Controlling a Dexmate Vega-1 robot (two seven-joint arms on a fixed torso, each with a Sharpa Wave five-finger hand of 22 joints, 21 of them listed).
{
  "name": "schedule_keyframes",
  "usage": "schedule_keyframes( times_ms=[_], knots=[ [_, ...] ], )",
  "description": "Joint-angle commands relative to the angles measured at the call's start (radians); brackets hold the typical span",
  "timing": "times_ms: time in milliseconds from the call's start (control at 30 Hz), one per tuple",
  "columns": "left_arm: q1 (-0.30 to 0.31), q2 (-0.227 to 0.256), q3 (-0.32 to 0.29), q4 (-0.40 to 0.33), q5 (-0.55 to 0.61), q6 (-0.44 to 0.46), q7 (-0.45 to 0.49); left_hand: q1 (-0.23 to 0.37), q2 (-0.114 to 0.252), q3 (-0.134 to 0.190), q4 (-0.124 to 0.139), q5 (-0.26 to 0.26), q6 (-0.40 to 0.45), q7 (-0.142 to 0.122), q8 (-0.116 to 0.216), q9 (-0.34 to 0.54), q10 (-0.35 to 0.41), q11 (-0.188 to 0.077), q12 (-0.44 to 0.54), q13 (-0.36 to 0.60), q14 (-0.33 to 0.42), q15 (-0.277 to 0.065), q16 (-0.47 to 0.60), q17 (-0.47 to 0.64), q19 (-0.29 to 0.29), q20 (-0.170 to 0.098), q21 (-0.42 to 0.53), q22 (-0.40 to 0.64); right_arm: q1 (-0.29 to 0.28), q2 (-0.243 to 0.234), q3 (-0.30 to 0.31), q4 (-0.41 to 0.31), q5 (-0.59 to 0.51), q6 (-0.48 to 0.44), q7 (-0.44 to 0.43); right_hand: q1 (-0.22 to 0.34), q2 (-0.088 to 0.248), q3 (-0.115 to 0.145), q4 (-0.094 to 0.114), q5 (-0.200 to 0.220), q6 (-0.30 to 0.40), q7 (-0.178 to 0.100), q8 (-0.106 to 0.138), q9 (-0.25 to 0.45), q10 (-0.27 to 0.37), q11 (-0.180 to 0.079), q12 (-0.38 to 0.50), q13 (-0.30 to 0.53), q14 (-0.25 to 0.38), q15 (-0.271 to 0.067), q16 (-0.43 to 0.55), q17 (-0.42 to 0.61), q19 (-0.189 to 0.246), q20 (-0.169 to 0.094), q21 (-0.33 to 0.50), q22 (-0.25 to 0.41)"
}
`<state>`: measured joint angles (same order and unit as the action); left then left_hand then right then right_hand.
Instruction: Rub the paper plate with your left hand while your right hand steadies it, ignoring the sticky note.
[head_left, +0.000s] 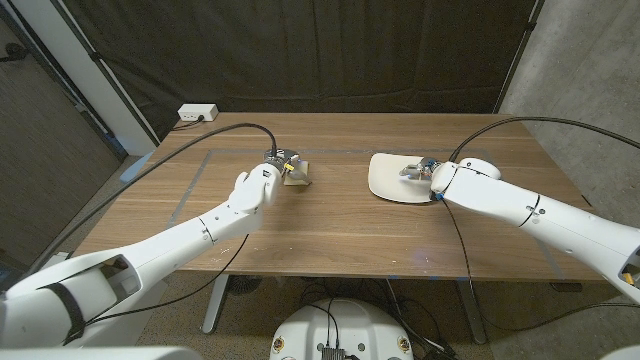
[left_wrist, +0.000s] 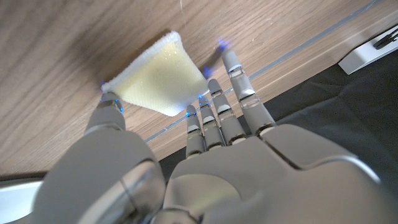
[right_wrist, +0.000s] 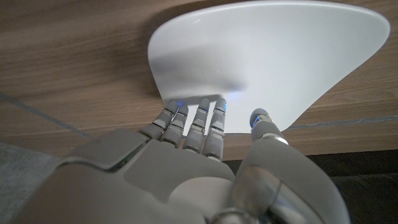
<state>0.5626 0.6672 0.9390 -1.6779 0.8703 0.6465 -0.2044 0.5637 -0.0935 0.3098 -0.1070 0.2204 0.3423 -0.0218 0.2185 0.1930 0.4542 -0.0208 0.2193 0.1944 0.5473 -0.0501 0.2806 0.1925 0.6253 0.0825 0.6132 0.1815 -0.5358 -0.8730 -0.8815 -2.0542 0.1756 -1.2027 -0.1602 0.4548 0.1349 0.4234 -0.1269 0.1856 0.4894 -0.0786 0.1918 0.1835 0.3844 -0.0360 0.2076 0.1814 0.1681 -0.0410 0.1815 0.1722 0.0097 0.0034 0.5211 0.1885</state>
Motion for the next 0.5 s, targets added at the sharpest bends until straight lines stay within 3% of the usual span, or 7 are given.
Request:
schedule_keyframes(
  times_ms=[33, 200, 300, 367, 500],
  knots=[
    [-0.014, -0.022, 0.031, 0.043, 0.024, -0.004, 0.010, 0.026, 0.018, 0.017, 0.000, -0.003, 0.039, -0.001, 0.014, 0.002, 0.036, -0.014, 0.012, 0.003, 0.032, -0.041, 0.001, 0.001, 0.018, -0.008, 0.000, 0.001, -0.016, 0.004, 0.016, 0.001, -0.004, 0.009, -0.003, 0.003, 0.006, -0.004, -0.002, 0.000, 0.005, -0.006, 0.000, 0.005, 0.008, 0.001, 0.005, 0.002, 0.005, -0.015, 0.003, 0.003, 0.006, -0.006, -0.001, 0.002],
    [-0.013, -0.026, 0.035, 0.050, 0.037, -0.008, 0.041, 0.067, 0.071, 0.049, -0.002, -0.018, 0.128, 0.002, 0.036, 0.001, 0.125, -0.059, 0.030, 0.006, 0.111, -0.077, 0.014, 0.003, 0.042, -0.036, 0.001, 0.002, -0.015, 0.006, 0.018, 0.008, -0.007, 0.019, -0.001, 0.002, 0.006, -0.005, -0.002, -0.001, 0.005, -0.006, 0.000, 0.006, 0.008, 0.001, 0.005, 0.002, 0.005, -0.014, 0.004, 0.003, 0.007, -0.005, -0.001, 0.003],
    [-0.009, -0.031, 0.033, 0.054, 0.044, -0.001, 0.063, 0.096, 0.092, 0.069, -0.011, -0.028, 0.184, 0.003, 0.050, 0.000, 0.176, -0.073, 0.039, 0.007, 0.154, -0.091, 0.019, 0.003, 0.057, -0.052, 0.004, 0.002, -0.014, 0.006, 0.019, 0.012, -0.009, 0.025, 0.001, 0.001, 0.006, -0.006, -0.001, -0.001, 0.005, -0.007, 0.000, 0.006, 0.009, 0.000, 0.005, 0.002, 0.005, -0.014, 0.004, 0.003, 0.007, -0.004, -0.002, 0.003],
    [-0.008, -0.037, 0.037, 0.058, 0.059, 0.013, 0.074, 0.131, 0.117, 0.096, -0.021, -0.034, 0.243, 0.002, 0.064, 0.000, 0.234, -0.091, 0.047, 0.008, 0.202, -0.107, 0.025, 0.003, 0.068, -0.066, 0.006, 0.003, -0.013, 0.007, 0.019, 0.014, -0.011, 0.027, 0.002, 0.001, 0.007, -0.007, -0.001, -0.001, 0.005, -0.007, 0.000, 0.006, 0.009, 0.001, 0.005, 0.002, 0.007, -0.015, 0.004, 0.004, 0.008, -0.006, -0.001, 0.003],
    [0.007, -0.051, 0.035, 0.072, 0.079, 0.034, 0.141, 0.191, 0.164, 0.147, -0.033, -0.028, 0.344, -0.002, 0.086, -0.002, 0.326, -0.102, 0.057, 0.010, 0.276, -0.124, 0.031, 0.005, 0.086, -0.091, 0.013, 0.004, -0.012, 0.007, 0.020, 0.017, -0.012, 0.029, 0.007, 0.000, 0.007, -0.007, 0.000, -0.001, 0.005, -0.006, 0.000, 0.006, 0.011, 0.002, 0.006, 0.002, 0.007, -0.015, 0.005, 0.004, 0.008, -0.006, -0.002, 0.003]
  ],
)
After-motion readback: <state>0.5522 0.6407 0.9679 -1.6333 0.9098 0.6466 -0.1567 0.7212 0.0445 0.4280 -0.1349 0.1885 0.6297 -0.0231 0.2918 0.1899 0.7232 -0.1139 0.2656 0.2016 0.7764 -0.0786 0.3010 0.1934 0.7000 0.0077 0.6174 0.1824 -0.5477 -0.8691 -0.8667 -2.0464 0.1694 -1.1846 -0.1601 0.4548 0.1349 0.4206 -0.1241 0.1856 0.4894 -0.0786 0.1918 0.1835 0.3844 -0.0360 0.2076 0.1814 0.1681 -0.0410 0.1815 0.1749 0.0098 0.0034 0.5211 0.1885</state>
